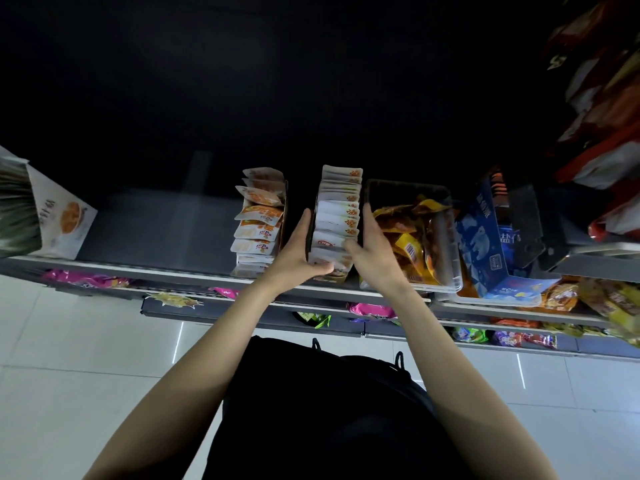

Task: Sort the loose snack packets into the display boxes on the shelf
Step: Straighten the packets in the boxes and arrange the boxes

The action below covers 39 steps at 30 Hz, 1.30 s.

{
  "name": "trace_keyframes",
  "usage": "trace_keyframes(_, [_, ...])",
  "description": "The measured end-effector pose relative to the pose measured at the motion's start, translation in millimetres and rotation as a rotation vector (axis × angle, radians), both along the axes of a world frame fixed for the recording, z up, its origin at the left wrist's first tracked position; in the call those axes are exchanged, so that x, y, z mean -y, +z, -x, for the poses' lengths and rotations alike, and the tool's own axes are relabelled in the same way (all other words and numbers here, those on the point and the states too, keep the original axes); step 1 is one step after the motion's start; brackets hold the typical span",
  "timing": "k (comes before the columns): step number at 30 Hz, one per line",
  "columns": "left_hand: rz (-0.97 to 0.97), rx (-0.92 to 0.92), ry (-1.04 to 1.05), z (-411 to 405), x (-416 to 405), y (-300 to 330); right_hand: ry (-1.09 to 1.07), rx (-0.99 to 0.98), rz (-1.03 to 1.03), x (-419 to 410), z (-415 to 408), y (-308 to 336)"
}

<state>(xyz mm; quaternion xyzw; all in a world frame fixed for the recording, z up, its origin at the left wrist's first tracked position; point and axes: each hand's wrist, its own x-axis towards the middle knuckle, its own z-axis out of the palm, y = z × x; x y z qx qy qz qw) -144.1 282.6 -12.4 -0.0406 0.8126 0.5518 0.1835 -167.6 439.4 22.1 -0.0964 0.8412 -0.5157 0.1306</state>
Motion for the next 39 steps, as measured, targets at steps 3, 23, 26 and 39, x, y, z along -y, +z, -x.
trace_keyframes(3, [-0.055, -0.018, -0.012, 7.0, -3.9, -2.1, 0.007, -0.033, -0.115, 8.1, 9.7, -11.0])
trace_keyframes(23, [-0.274, -0.049, 0.188, 27.3, -33.0, 23.7, -0.069, -0.132, -0.307, 10.3, 35.9, -12.6])
trace_keyframes(26, [-0.325, -0.06, 0.18, 29.2, -33.9, 21.9, -0.03, -0.134, -0.366, 15.8, 39.2, -10.9])
trace_keyframes(39, [-0.349, -0.095, 0.332, 34.7, -28.2, 18.0, -0.095, -0.125, -0.099, 13.6, 43.0, -2.2])
